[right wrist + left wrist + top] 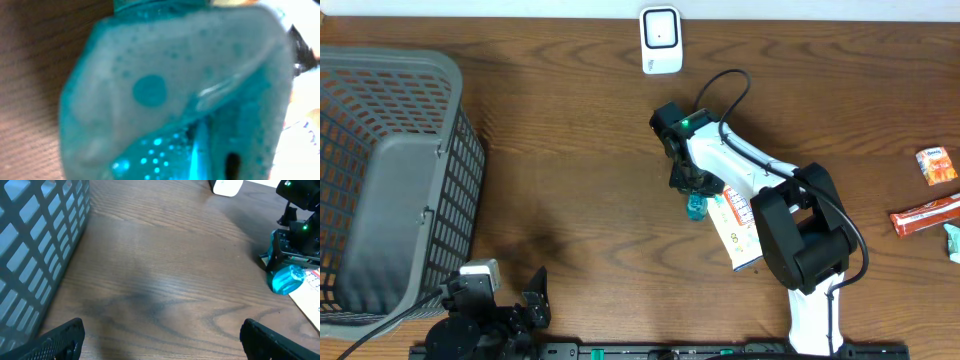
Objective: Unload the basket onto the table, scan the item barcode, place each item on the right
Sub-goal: 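Move the right gripper over the blue Listerine bottle neck, then grasp the Listerine bottle neck with the right gripper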
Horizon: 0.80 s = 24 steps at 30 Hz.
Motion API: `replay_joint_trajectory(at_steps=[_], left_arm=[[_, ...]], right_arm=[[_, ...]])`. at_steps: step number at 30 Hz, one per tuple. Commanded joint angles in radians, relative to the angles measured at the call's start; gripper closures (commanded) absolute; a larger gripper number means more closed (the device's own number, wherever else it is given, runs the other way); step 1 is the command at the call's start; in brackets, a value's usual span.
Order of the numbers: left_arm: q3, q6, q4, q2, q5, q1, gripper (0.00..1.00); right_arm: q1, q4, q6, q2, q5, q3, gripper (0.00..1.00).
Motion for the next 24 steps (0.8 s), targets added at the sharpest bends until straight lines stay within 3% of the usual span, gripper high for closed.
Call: replay_joint_trajectory(at_steps=[1,6,9,16,24], left_arm=[[0.003,0.016,0.0,0.0,-0.002,-0.004,0.01],[0.003,0.016,0.0,0.0,-0.002,-0.004,0.01],[0.003,0.016,0.0,0.0,-0.002,-0.004,0.01],[0.003,0.016,0.0,0.0,-0.002,-0.004,0.01],[0.003,0.016,0.0,0.0,-0.002,-0.004,0.01]], right_arm=[[-0.002,-0.004,0.238,-0.045,0.008,0.04,0.82],[0.0,0.006,0.616,-0.045,0.01,0.041,0.8],[0.0,0.058,0.724,-0.045,0.01,0.041,0.76],[-0.001,0.23,0.751,-0.045,0.01,0.041,0.74],[0.011,0.29,0.751,-0.045,0.017,0.041,0.69]])
